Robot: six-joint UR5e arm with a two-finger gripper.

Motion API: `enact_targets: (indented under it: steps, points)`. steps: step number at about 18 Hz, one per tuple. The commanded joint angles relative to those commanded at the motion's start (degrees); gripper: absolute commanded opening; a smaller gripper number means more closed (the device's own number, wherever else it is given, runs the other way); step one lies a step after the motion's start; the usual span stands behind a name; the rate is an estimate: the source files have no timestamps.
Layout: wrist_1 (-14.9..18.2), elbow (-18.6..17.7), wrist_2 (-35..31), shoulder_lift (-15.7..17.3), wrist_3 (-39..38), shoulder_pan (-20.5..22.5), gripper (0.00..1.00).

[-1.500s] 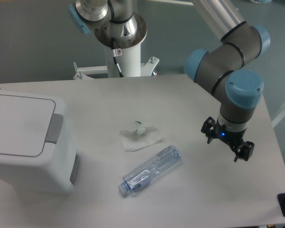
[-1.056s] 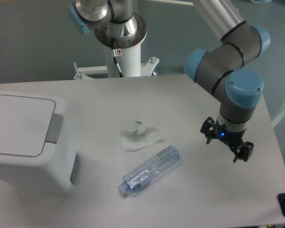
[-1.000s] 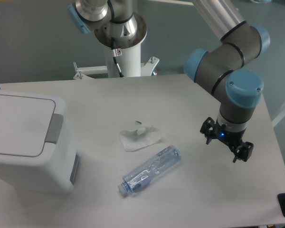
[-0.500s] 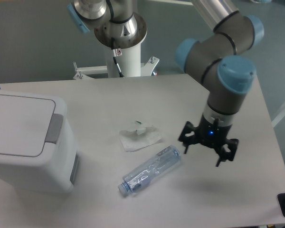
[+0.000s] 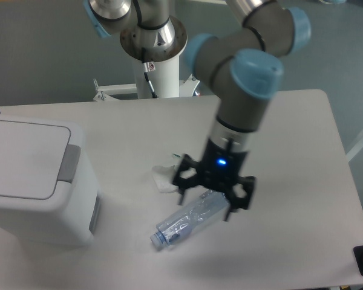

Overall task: Open the trash can
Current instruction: 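Move the open gripper across the table to the trash bin lid, then push the gripper against the bin lid edge to swing it open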

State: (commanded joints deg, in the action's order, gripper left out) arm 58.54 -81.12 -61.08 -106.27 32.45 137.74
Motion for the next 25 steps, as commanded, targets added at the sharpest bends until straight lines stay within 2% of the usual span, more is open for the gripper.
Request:
enact_targets:
  steps: [3,6,8,12,15,19,25]
  points:
    - [-0.3,-0.4,0.1,1.2,-3.6,-4.4,1.00]
    - [-1.1,-0.7,0.0,2.5,-9.5,-6.3,1.00]
    - [-1.1,-2.8,-0.1,4.2,-10.7,-7.6,1.00]
    - [-1.3,-9.2,-0.3,9.8,-10.2,-7.7,1.00]
    - [-2.8,-9.6,-0.6,9.7,-10.7,-7.7,1.00]
    - [-3.3,-9.2,-1.7,7.9,-10.7,-7.7,1.00]
    - [-3.7,-9.8,-3.3,7.7,-10.6,-7.7,1.00]
